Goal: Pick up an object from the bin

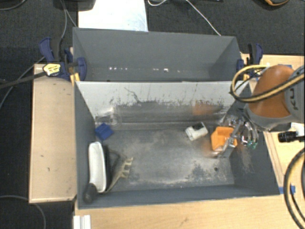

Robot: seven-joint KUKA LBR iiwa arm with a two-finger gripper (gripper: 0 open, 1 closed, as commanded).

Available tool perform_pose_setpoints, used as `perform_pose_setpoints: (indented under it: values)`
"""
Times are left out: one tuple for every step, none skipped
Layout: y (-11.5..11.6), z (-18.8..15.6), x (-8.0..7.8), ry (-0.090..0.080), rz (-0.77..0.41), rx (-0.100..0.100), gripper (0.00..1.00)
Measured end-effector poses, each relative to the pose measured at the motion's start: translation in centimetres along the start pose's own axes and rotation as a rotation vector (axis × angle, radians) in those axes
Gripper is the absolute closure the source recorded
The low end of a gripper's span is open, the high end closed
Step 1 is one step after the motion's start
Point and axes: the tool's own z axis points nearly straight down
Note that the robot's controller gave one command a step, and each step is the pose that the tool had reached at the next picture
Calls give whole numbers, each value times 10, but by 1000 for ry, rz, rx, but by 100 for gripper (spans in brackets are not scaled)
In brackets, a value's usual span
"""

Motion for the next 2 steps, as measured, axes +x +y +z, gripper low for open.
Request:
perform_pose_setpoints:
  values:
    - [1, 2, -11, -19, -552, 1, 0]
    - [0, 0, 0, -1, 0, -1, 100]
